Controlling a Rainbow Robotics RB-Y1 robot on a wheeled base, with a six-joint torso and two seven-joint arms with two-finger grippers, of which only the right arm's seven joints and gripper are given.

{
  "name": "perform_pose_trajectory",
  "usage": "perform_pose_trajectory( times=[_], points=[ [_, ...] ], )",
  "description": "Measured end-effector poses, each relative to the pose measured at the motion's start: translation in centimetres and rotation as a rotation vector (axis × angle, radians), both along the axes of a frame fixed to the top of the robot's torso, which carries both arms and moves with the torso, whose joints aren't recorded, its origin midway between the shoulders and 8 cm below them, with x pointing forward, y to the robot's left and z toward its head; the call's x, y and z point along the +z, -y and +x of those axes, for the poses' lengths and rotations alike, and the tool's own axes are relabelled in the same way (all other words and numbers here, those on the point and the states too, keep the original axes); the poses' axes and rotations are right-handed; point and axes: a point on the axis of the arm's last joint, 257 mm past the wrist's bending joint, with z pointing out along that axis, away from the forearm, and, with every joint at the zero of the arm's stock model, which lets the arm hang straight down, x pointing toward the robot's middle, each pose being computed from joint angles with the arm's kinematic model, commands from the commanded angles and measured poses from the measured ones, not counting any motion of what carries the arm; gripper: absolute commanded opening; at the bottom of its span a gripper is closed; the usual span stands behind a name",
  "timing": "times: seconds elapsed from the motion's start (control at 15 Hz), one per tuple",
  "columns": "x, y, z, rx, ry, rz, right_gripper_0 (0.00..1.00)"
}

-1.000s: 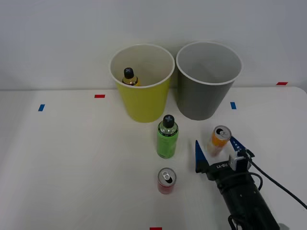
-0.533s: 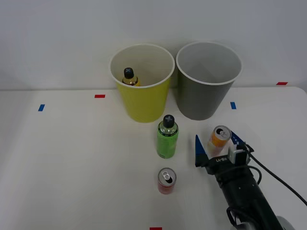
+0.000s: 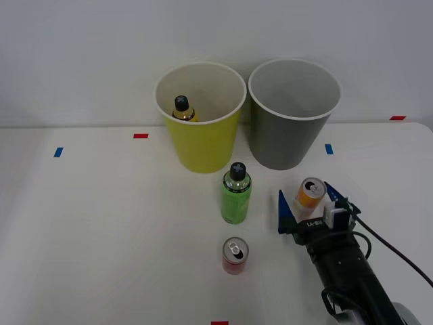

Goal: Put cans in the gray bin, plastic bottles in the light green bin

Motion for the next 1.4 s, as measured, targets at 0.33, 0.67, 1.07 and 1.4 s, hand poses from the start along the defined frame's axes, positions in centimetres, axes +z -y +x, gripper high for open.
perform_pose_trajectory(
  times=[0.33, 0.67, 1.07, 1.4],
  points=[
    [0.5, -0.5, 0.4, 0.007, 0.011, 0.005, 0.21],
    [0.5, -0.4, 0.3, 0.010, 0.011, -0.004, 0.02],
    [0.7, -0.1, 0.1, 0.024, 0.024, -0.019, 0.00],
    [2.5, 0.5, -1.6, 0.103, 0.082, 0.036, 0.00]
  ],
)
